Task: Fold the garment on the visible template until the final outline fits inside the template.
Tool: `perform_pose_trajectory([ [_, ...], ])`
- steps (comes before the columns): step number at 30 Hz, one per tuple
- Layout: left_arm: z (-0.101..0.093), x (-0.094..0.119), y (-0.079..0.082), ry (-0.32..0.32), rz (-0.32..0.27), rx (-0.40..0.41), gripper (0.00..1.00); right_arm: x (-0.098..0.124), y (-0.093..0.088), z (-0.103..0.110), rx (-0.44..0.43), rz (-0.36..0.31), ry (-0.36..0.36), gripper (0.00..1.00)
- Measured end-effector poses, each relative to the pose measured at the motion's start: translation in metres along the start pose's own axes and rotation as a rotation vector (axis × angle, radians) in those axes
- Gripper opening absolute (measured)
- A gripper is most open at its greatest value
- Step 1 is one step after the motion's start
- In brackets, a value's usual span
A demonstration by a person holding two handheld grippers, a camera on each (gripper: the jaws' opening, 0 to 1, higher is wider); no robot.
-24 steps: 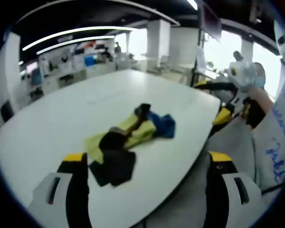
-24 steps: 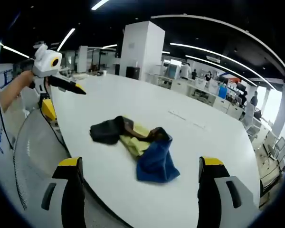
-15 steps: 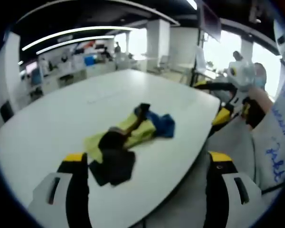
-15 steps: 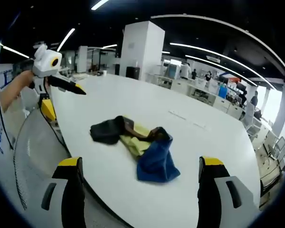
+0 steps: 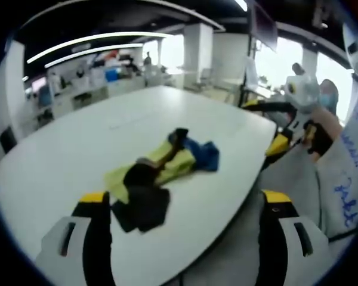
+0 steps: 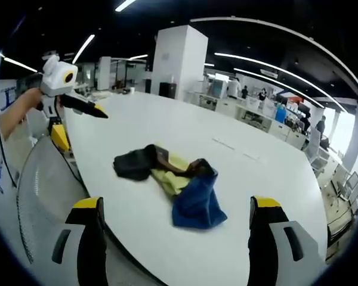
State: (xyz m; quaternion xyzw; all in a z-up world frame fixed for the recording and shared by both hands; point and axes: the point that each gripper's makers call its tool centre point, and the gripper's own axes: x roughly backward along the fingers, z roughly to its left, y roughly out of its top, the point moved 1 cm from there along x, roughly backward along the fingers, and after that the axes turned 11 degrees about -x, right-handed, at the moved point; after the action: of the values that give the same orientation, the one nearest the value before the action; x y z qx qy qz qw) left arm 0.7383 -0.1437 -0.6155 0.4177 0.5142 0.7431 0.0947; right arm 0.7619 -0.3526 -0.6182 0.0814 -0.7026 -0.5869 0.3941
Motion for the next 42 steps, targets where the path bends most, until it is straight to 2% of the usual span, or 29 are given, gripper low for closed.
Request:
perform_pose_trajectory([
  [42,0.0026,0.0018,0.0025,0.014,-0.018,0.005,1.00,0.0035,-0.0050,-0.0083,0.007,0.037,-0.003,1.00],
])
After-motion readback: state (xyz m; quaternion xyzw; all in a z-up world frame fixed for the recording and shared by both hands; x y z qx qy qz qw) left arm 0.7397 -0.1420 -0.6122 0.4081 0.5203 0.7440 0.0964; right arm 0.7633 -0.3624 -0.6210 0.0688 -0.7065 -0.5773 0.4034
